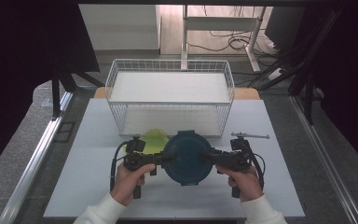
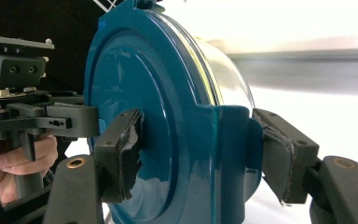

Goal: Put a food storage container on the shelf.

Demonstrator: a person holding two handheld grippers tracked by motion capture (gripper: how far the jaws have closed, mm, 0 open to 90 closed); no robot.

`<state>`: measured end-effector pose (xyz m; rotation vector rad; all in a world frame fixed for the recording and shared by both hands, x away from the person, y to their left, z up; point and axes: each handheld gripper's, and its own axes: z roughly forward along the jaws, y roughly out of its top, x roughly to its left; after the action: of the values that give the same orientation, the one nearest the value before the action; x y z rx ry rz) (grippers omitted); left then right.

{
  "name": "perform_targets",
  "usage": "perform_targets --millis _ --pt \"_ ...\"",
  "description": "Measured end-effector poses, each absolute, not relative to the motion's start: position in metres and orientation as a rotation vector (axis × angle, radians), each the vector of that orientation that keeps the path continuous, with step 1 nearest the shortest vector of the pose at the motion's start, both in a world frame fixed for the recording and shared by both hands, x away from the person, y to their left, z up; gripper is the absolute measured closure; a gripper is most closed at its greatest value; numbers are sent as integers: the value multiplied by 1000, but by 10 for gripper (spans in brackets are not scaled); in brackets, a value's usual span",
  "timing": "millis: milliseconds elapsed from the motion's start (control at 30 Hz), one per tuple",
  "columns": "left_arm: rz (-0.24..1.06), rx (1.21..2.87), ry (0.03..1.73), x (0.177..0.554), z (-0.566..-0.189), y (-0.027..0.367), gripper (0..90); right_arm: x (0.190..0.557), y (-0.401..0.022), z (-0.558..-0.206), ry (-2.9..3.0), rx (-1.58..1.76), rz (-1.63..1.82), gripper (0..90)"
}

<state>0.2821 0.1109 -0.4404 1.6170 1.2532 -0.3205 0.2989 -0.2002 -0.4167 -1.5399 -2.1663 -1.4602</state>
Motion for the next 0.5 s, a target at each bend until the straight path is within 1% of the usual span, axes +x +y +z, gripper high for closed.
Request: perform_targets --millis 500 --pt "-298 1620 1234 303 -419 117 407 316 -195 -396 -2170 -1539 -1501 349"
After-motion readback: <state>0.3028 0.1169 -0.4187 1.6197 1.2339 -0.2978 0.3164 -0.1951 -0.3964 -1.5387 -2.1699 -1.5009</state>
